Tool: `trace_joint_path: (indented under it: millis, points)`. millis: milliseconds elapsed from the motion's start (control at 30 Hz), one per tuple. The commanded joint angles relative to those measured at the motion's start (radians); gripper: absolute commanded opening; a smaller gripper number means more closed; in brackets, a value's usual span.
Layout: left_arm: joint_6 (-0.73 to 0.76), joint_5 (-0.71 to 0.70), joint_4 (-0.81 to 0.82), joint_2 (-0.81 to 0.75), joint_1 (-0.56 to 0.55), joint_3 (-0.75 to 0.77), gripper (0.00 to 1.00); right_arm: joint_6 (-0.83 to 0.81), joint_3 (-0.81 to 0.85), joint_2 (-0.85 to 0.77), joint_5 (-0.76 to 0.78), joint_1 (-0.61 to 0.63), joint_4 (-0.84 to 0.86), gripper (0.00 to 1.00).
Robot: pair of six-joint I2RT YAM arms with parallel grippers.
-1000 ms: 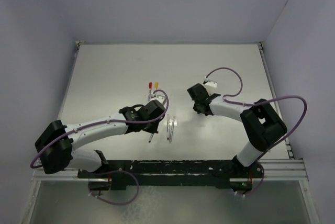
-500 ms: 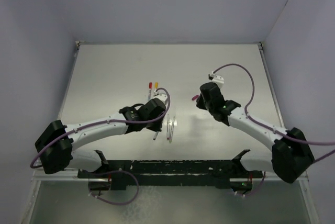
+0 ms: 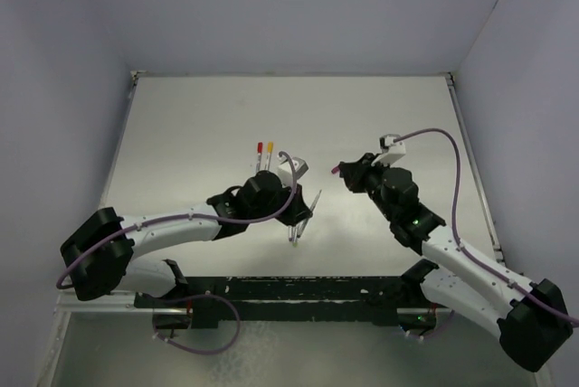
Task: Insert the pens into the pen caps
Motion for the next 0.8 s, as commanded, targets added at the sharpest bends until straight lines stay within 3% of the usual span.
trace_joint_path:
  millis: [0,300,767]
  points:
    - [-0.022,0.105,0.321,-0.01,-0.006,-0.021,0.0,-0.053,-0.075,-0.053,-0.078,-0.002,0.294,0.0]
    - [-0.042,0.093,0.463,-0.015,-0.005,-0.057,0.0,0.074,-0.197,-0.045,-0.03,-0.002,0.615,0.0]
    - [-0.021,0.011,0.507,0.0,-0.005,-0.055,0.0,0.219,-0.245,-0.043,-0.023,-0.001,0.746,0.0]
